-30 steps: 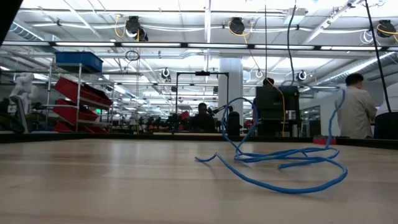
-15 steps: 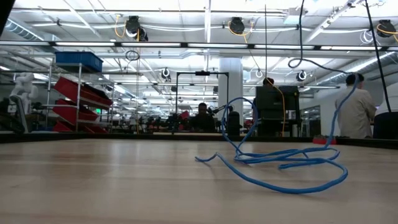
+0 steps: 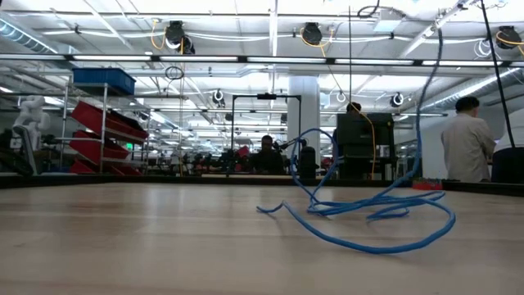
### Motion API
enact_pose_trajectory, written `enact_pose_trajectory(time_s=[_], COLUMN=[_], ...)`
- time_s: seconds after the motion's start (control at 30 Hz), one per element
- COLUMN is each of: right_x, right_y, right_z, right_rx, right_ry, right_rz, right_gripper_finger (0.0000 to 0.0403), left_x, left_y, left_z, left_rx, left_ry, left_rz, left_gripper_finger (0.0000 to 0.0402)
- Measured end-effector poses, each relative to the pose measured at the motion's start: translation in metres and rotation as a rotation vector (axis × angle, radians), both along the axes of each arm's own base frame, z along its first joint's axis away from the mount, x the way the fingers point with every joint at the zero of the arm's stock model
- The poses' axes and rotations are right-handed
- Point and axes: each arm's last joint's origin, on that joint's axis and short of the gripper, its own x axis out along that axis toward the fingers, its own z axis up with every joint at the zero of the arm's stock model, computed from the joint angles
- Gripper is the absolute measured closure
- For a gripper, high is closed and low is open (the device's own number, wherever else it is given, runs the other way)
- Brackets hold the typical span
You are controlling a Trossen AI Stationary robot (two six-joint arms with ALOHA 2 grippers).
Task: Coil cords
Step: Coil the blue wire onto the black spool
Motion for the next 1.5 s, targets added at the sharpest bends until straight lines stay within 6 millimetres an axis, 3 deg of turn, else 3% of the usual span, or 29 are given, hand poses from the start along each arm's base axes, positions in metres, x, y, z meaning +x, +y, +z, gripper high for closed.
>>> enact_pose_trajectory(time_s=[0.2, 0.43, 0.83, 1.1, 1.5], right_x=[-0.002, -0.002, -0.005, -0.021, -0.041], right_y=[0.001, 0.004, 0.006, 0.014, 0.025], right_z=[0.001, 0.000, 0.002, 0.009, 0.023], right_rx=[0.040, 0.091, 0.172, 0.194, 0.177], right_ry=[0.016, 0.045, 0.083, 0.069, -0.010], right_rz=[0.079, 0.183, 0.356, 0.443, 0.511], right_gripper_finger=[0.0403, 0.0403, 0.0403, 0.0403, 0.0403], left_x=[-0.015, -0.025, -0.033, -0.033, -0.038], left_y=[-0.010, -0.017, -0.028, -0.027, -0.039], left_z=[0.015, 0.017, 0.009, 0.009, 0.008], left_rx=[0.122, 0.237, 0.334, 0.333, 0.330], left_ry=[0.088, 0.228, 0.318, 0.318, 0.294], left_rz=[0.185, 0.342, 0.320, 0.321, 0.226], left_gripper_finger=[0.0401, 0.0402, 0.0401, 0.0400, 0.0353])
